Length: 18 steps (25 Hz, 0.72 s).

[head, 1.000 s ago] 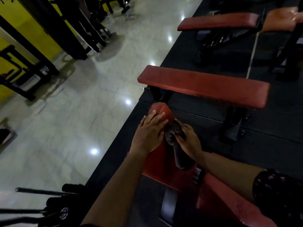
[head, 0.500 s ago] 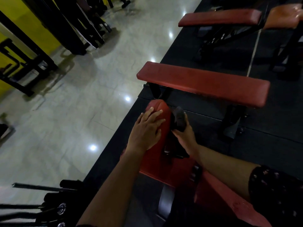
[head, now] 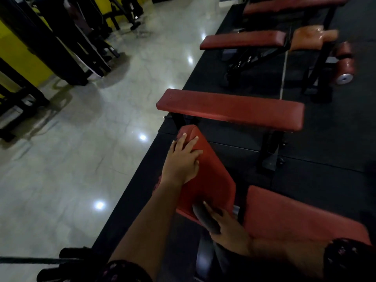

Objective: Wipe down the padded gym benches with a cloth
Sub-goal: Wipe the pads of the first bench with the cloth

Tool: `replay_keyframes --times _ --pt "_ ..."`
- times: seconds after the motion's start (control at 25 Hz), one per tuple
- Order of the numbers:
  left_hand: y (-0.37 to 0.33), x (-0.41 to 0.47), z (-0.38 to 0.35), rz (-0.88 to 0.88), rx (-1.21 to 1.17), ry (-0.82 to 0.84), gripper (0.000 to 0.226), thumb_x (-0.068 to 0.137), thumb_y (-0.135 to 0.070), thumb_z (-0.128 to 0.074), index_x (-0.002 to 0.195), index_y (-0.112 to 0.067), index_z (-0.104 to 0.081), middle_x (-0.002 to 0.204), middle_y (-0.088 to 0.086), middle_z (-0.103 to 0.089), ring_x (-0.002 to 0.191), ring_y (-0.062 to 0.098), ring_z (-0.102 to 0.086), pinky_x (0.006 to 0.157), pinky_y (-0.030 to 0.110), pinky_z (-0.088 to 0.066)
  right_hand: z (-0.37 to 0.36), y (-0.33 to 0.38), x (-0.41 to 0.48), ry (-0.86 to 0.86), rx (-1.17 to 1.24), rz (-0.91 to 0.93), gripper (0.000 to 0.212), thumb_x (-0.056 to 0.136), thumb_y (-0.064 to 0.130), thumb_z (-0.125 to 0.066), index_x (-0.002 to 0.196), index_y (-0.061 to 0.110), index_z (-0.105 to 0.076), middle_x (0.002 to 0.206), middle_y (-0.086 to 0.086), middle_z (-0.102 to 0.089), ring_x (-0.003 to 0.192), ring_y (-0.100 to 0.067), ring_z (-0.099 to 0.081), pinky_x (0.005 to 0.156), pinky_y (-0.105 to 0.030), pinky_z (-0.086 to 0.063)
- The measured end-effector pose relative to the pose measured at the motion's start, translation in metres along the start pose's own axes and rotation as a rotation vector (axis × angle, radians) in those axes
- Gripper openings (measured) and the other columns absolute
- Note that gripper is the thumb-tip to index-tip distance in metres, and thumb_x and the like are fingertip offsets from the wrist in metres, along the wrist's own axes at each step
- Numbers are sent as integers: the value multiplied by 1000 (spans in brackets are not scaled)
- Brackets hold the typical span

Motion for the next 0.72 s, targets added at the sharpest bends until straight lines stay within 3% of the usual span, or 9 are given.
replay_keyframes --times 0.08,0.12,0.2,0.28,0.36,0.48,0.6,0.72 --pt "-3 0 -2 1 49 39 47 95 -36 -45 141 -34 -49 165 -8 -8 151 26 5 122 52 -7 7 -8 -11 -12 33 -37 93 81 37 -60 142 64 5 154 6 -31 138 -16 -37 113 -21 -20" --pt "-4 0 -4 -2 86 58 49 96 -37 -42 145 -32 -45 165 -7 -4 151 27 8 121 53 -7 18 -12 -12 -93 121 -112 89 82 36 -62 144 62 -3 153 6 -34 138 -16 -39 114 -25 -26" --pt "-7 1 -6 -21 162 82 54 97 -41 -39 150 -31 -36 166 -4 2 150 31 11 120 56 -8 36 -24 -6 -279 374 -323 83 82 25 -68 151 40 -23 147 6 -43 133 -17 -46 111 -33 -36" --pt "-9 1 -8 -37 213 97 57 98 -44 -38 153 -30 -30 166 -3 5 150 34 13 119 58 -8 37 -21 0 -393 560 -383 89 76 16 -75 151 29 -28 140 -1 -53 126 -19 -53 106 -34 -41" --pt "-9 0 -8 -37 235 111 59 98 -47 -37 154 -30 -27 166 -2 6 150 35 14 119 59 -8 26 -4 -1 -388 660 -405 91 74 13 -79 147 32 -28 135 3 -55 127 -16 -51 105 -27 -39" --pt "-12 1 -6 -69 278 94 63 97 -56 -32 154 -29 -28 166 0 2 150 32 14 119 59 -3 4 24 -16 -260 585 -379 84 82 17 -76 146 31 -24 129 24 -38 126 -2 -36 93 -2 -21" --pt "-23 4 -14 -213 422 125 67 96 -60 -32 155 -28 -27 166 2 1 150 29 15 117 60 9 8 12 -17 -299 606 -409 75 83 14 -76 146 23 -36 138 11 -45 130 -5 -40 88 6 -23" --pt "-32 7 -23 -285 492 208 65 96 -55 -37 154 -27 -28 166 3 -6 152 28 7 114 65 12 31 -17 9 -338 603 -449 65 85 11 -73 144 13 -43 137 -4 -53 130 -17 -47 89 1 -27"
Point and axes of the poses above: each hand's wrist, its own x-axis towards the middle knuckle, its own z-axis out of the back of the hand, y = z × x, the point moved 8 cm from there along x, towards the middle knuckle
